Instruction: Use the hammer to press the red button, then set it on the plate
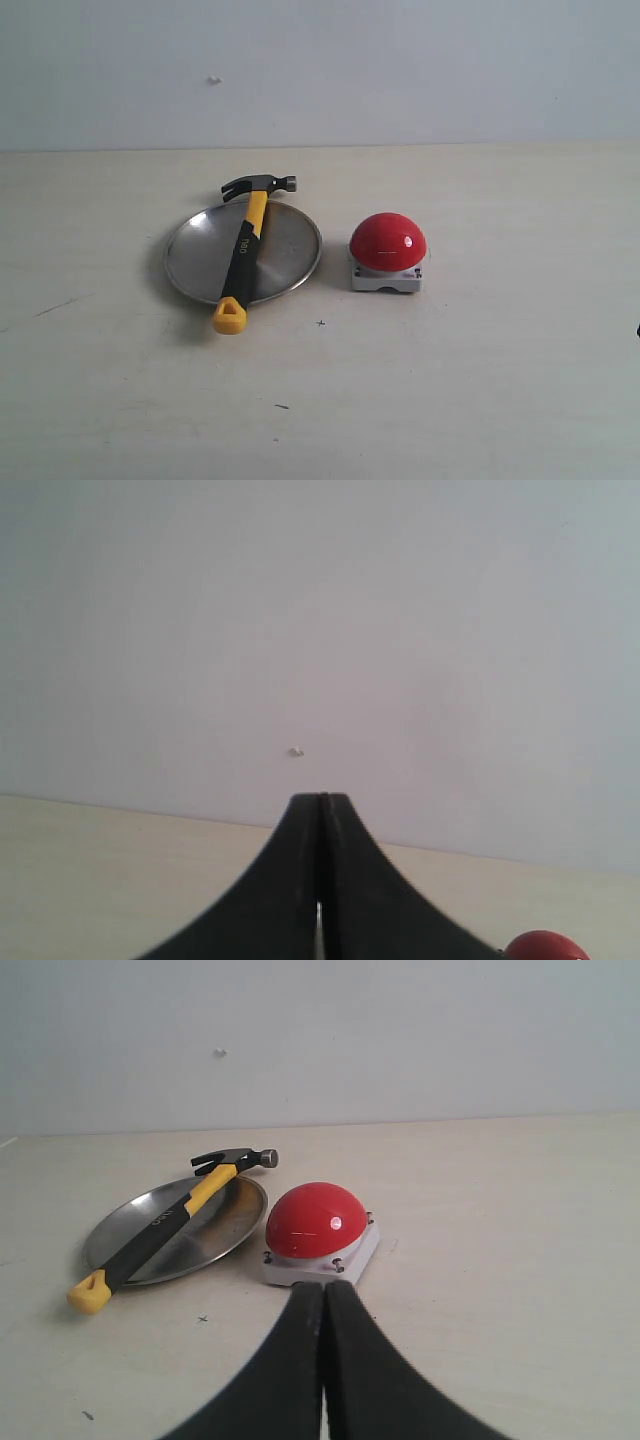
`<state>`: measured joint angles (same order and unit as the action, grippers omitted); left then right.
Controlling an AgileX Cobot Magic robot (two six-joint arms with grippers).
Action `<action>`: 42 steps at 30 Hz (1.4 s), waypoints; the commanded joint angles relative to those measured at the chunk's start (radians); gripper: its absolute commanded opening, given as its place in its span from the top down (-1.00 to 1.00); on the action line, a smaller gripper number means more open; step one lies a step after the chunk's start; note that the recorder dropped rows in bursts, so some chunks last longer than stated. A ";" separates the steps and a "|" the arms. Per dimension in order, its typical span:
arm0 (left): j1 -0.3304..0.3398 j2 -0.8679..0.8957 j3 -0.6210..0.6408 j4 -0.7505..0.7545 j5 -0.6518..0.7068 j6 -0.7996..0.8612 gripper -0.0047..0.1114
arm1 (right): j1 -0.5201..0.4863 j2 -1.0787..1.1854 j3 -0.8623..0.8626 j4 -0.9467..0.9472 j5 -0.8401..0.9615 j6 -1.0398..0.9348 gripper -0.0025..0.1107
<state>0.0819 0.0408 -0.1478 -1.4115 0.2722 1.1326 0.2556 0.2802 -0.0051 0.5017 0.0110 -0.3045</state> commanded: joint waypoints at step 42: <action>-0.006 -0.005 0.148 1.401 -0.145 -1.231 0.92 | 0.001 -0.005 0.005 -0.004 0.002 -0.005 0.96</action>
<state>0.0819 0.0408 -0.0034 -0.0154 0.1370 -0.0900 0.2556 0.2802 -0.0051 0.5017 0.0134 -0.3045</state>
